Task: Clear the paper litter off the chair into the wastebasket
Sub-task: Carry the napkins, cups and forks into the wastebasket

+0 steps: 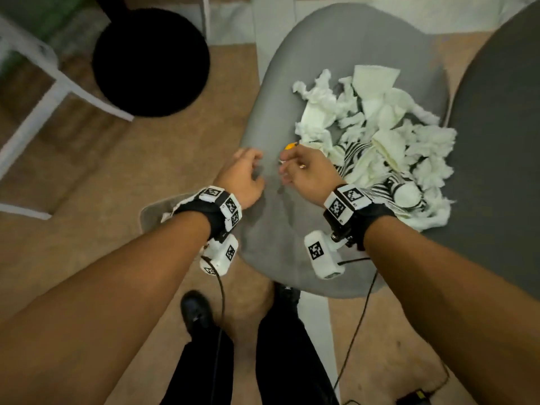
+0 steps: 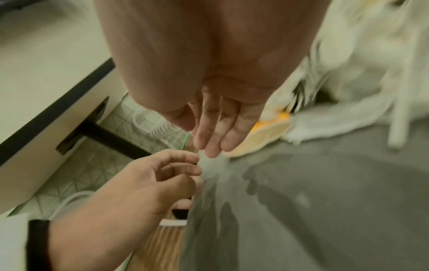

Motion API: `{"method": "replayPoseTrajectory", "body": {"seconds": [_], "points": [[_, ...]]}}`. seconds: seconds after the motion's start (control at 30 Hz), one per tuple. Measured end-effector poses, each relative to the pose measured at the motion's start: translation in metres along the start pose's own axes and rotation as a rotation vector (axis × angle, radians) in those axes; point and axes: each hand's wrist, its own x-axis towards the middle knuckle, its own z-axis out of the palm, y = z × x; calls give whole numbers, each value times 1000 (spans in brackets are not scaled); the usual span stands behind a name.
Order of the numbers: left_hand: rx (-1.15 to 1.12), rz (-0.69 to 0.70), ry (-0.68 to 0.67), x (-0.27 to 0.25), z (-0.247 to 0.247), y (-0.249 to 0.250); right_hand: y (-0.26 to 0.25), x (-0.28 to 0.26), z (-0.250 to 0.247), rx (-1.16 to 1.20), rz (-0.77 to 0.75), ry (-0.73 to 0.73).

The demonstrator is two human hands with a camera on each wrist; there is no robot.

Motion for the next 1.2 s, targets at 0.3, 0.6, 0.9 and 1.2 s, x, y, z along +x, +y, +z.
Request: {"method": "replayPoseTrajectory", "body": {"seconds": [0.3, 0.6, 0.9, 1.2], "points": [[434, 111, -4, 45, 66, 87, 8, 2, -141, -937, -81, -33], [464, 128, 3, 40, 62, 75, 33, 20, -133, -1247, -132, -136], [318, 65, -13, 0, 31, 37, -3, 7, -110, -1186, -157, -18], [159, 12, 78, -44, -20, -38, -55, -17, -49, -1125, -80, 64]]}}
